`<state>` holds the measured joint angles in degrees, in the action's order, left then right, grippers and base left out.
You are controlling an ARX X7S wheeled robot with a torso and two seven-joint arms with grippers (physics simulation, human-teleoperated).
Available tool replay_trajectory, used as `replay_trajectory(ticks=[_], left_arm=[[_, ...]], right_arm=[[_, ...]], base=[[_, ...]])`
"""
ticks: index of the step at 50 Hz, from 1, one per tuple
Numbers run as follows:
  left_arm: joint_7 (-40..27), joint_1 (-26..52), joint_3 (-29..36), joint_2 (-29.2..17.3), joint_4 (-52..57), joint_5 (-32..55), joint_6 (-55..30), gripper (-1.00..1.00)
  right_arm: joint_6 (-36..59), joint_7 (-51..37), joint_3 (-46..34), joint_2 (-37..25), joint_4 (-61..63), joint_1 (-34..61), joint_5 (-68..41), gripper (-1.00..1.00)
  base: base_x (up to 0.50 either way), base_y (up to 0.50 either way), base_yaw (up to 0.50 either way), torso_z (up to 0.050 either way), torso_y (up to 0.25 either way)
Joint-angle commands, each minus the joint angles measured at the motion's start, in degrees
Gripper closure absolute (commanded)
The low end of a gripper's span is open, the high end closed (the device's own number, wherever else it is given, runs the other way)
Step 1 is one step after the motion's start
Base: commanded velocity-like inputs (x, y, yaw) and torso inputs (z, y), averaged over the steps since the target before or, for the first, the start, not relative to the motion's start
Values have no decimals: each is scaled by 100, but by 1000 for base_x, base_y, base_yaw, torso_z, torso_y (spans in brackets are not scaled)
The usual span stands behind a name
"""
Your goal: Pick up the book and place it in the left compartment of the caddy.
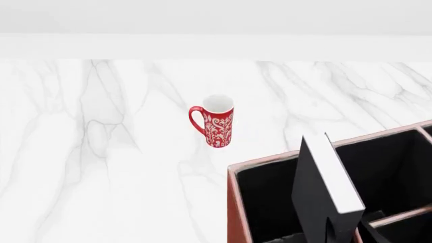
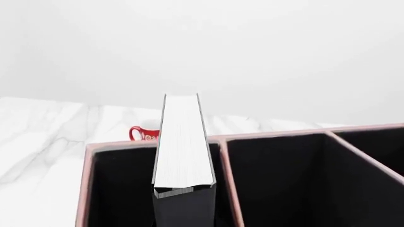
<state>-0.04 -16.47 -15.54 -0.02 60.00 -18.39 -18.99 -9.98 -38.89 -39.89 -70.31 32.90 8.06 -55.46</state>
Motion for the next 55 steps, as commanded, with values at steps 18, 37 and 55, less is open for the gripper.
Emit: replay_trajectory(ticks=[18, 37, 55], left_arm=[[4, 11, -4, 0, 0, 1, -9, -100], [-5, -9, -15, 0, 0, 9, 25, -100], [-6, -7, 19, 0, 0, -20, 6, -100]], right_arm=[[-565, -203, 171, -193, 179, -383, 565, 100], [-774, -229, 153, -183, 48, -593, 636, 100], [-632, -57, 64, 111, -195, -525, 662, 100]], base=[[0, 0, 0, 1, 1], [0, 0, 0, 1, 1], [0, 0, 0, 0, 1]])
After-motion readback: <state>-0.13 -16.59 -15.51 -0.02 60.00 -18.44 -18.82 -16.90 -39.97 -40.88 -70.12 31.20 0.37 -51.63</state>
